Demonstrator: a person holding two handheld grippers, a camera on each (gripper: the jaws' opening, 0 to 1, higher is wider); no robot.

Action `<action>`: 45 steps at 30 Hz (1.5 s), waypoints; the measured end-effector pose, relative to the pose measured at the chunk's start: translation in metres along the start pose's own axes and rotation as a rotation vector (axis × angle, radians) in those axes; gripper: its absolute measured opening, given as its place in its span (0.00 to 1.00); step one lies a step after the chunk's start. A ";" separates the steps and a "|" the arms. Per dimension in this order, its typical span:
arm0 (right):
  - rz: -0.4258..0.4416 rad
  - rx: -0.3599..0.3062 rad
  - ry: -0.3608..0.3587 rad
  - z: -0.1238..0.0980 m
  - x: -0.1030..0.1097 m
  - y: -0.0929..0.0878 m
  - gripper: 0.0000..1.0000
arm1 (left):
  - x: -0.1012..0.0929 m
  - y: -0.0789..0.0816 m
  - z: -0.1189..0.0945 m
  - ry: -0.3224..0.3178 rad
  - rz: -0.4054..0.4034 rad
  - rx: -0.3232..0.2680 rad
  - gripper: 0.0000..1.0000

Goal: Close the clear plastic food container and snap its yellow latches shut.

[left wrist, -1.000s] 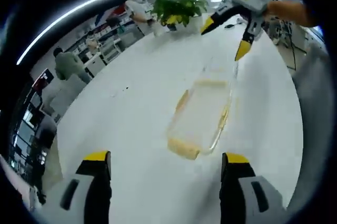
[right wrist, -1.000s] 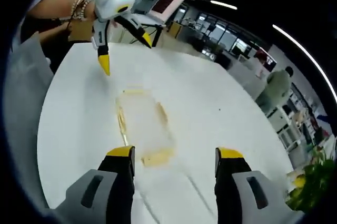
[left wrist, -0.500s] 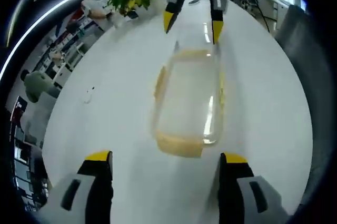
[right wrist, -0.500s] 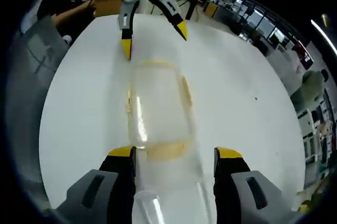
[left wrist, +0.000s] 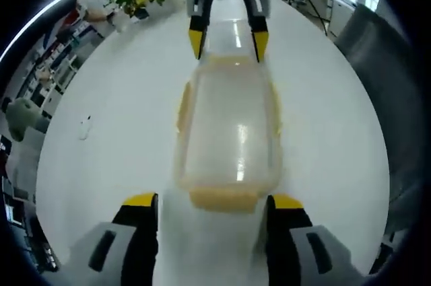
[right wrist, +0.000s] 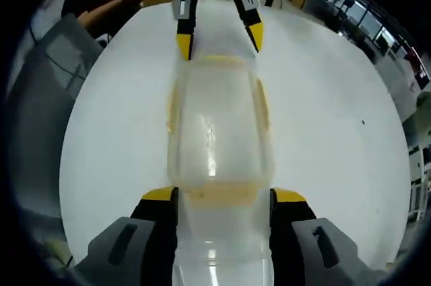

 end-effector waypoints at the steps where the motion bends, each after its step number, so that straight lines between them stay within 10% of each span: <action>1: 0.002 0.007 0.010 0.000 0.000 0.000 0.51 | -0.001 0.000 0.001 -0.012 0.002 0.002 0.61; 16: -0.023 0.062 0.078 0.012 0.006 -0.002 0.43 | -0.022 -0.004 0.006 -0.197 -0.052 0.038 0.45; 45: -0.076 0.245 0.090 0.014 0.002 -0.002 0.37 | -0.019 -0.003 0.009 -0.188 -0.039 0.020 0.35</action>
Point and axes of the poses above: the point that each gripper's makers call its tool centre point, and the gripper's own axes: z roughly forward along the fingers, x roughly to its left, y roughly out of its top, the point moved 1 cm from there along -z, roughly backward along the fingers, and after that the axes turned 7 degrees about x, right-handed, at the moved point
